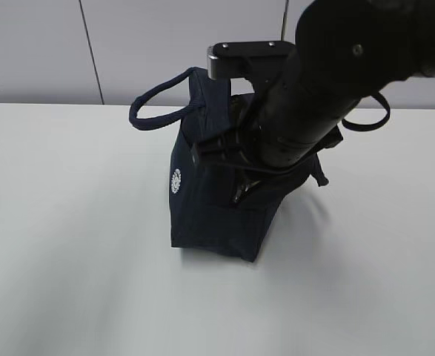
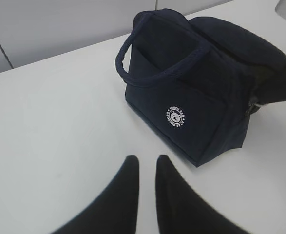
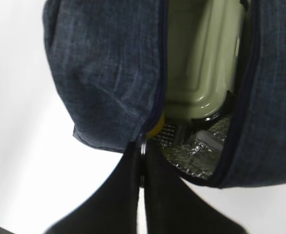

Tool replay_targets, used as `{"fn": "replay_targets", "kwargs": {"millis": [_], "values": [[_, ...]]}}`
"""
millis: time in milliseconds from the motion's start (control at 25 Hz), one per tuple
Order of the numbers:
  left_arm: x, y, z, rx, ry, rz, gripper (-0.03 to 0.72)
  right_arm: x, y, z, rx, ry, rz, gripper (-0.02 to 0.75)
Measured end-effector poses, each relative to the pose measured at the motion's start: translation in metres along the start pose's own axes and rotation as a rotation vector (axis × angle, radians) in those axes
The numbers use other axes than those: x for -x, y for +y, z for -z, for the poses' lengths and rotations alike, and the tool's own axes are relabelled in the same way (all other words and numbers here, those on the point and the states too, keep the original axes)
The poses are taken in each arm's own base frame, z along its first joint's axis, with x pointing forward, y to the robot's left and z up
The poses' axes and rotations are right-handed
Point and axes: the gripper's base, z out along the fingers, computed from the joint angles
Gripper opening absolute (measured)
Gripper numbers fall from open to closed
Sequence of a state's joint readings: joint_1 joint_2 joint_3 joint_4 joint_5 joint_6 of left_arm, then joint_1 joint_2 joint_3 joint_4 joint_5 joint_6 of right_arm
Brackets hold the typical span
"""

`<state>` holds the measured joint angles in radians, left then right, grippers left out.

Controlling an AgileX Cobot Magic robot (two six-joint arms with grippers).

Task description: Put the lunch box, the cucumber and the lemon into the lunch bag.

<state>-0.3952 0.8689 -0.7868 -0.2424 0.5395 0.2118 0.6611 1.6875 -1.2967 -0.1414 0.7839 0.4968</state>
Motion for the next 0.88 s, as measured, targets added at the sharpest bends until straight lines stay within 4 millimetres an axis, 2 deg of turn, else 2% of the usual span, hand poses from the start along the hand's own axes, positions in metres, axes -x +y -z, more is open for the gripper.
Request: {"fn": "replay_targets", "kwargs": {"millis": [480, 880], "values": [[-0.001, 0.001, -0.006, 0.000, 0.023, 0.003, 0.058, 0.027, 0.000, 0.026, -0.055, -0.091, 0.052, 0.000], [-0.001, 0.001, -0.006, 0.000, 0.023, 0.003, 0.058, 0.026, -0.003, 0.028, -0.094, -0.063, 0.063, 0.000]]}}
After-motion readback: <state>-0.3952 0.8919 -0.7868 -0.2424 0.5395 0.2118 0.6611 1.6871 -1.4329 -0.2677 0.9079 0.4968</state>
